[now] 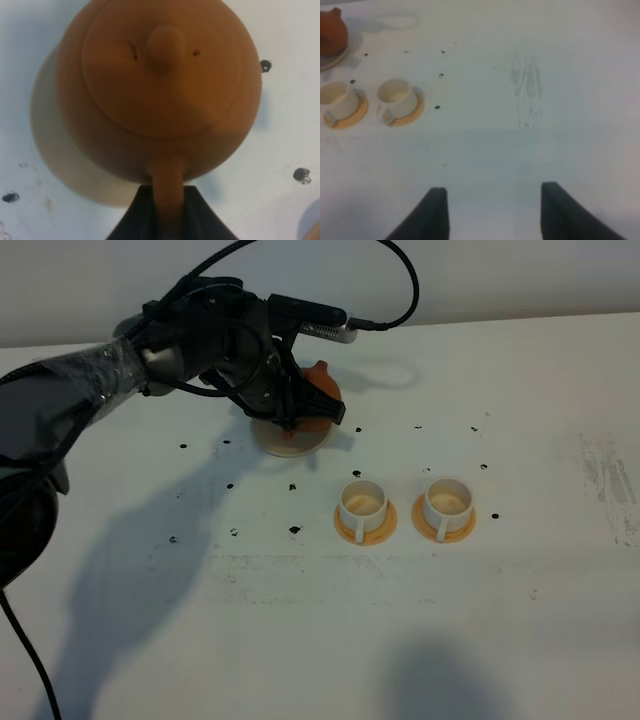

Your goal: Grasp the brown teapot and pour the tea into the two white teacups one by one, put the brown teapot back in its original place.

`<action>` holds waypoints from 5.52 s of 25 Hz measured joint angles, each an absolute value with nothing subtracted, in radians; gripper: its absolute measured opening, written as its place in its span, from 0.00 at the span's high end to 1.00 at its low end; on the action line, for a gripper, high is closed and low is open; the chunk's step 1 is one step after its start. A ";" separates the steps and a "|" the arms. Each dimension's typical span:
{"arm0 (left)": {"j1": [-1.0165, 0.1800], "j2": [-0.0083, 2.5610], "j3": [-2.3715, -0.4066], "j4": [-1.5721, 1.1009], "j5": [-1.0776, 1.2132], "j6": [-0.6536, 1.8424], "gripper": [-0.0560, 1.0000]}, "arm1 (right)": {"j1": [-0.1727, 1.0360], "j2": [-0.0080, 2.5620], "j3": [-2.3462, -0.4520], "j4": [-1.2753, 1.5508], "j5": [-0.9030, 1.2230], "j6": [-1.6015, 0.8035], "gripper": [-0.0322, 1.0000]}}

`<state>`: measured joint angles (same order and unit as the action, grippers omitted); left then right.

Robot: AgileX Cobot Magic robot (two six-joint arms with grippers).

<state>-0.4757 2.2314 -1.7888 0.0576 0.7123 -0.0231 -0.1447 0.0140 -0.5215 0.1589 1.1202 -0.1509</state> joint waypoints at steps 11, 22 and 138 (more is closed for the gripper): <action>-0.480 2.216 -1.789 0.060 0.714 0.138 0.87 | -0.145 0.014 -0.521 0.159 1.120 -0.151 0.56; -0.485 2.203 -1.780 0.059 0.712 0.353 0.87 | -0.145 0.014 -0.521 0.159 1.120 -0.151 0.56; -0.446 1.845 -1.180 -0.139 0.276 1.701 0.87 | -0.145 0.014 -0.521 0.159 1.120 -0.151 0.56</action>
